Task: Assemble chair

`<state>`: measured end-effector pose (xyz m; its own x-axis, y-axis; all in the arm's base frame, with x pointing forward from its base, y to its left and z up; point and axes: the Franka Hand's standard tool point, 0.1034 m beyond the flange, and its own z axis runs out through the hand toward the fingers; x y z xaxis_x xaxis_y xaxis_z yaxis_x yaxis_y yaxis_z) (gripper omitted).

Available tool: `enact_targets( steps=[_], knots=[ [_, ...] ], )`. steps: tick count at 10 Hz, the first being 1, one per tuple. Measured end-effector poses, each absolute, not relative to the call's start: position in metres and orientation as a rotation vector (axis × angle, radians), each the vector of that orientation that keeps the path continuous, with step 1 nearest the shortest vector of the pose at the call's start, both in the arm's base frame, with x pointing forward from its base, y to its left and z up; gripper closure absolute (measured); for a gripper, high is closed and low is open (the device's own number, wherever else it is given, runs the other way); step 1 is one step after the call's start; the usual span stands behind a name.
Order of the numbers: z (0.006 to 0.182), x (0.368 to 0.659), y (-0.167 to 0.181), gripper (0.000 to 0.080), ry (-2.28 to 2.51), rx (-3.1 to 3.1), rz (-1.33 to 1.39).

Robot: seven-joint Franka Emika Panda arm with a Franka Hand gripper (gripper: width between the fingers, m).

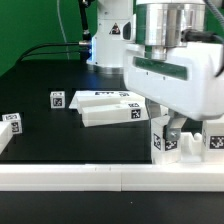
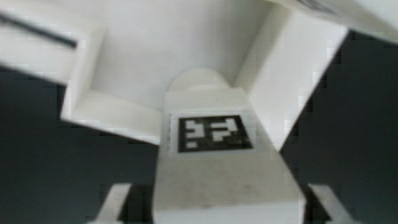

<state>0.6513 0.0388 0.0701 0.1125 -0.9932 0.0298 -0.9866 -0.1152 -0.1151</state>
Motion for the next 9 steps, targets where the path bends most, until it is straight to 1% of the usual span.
enact_targets(
  steps=[2, 3, 7, 8, 9],
  knots=[
    [0.0694, 0.6506, 0.0389, 0.0511, 2.354, -1.964, -0.095],
    [0.0690, 0.6499, 0.0408, 0.0510, 2.433, -1.864, -0.091],
    [0.0694, 0.6459, 0.0411, 0.0507, 2.483, -1.840, -0.090],
    [0.0735, 0.6468, 0.0441, 0.0298, 2.459, -1.861, -0.091],
    [0.0783, 0.6464, 0.0472, 0.0298, 2.439, -1.877, -0.090]
  ],
)
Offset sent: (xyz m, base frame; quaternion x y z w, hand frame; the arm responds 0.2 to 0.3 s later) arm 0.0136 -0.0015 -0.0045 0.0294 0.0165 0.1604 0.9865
